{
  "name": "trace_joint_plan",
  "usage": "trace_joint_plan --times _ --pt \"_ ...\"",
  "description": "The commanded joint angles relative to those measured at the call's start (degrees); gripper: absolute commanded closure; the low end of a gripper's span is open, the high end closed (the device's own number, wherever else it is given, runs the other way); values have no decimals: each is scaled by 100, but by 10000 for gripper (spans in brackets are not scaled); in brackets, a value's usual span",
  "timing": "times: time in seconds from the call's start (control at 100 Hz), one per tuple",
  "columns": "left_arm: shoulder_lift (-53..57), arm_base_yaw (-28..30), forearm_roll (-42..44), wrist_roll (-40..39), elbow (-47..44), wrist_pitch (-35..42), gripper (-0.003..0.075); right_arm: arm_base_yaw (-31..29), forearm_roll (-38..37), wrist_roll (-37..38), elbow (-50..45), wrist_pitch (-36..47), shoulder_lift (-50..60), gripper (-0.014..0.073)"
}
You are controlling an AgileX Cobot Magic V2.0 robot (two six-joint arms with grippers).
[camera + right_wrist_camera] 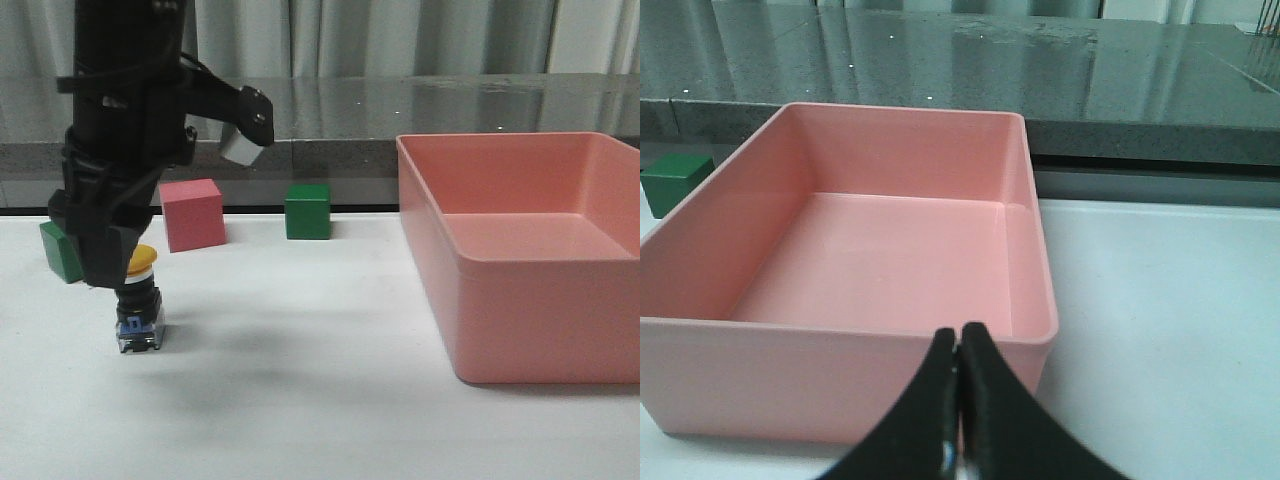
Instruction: Place and stand button with both arms
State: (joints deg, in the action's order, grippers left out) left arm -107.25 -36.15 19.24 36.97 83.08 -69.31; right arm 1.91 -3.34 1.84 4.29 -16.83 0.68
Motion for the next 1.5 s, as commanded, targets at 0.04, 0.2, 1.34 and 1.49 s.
trace_joint_plan --times 0.04,0.2,1.34,1.49 --pt "659 -26 86 -79 -200 -328 197 1 -24 -7 156 460 109 650" --pt "1281 -26 84 -79 -554 -328 212 1 -24 -7 156 460 109 650" --pt "6188 2792 -4073 -288 -4042 6314 739 1 -24 -7 156 460 109 650" --pt "6753 2792 -4576 -288 -4908 6647 739 1 -24 -7 156 460 109 650"
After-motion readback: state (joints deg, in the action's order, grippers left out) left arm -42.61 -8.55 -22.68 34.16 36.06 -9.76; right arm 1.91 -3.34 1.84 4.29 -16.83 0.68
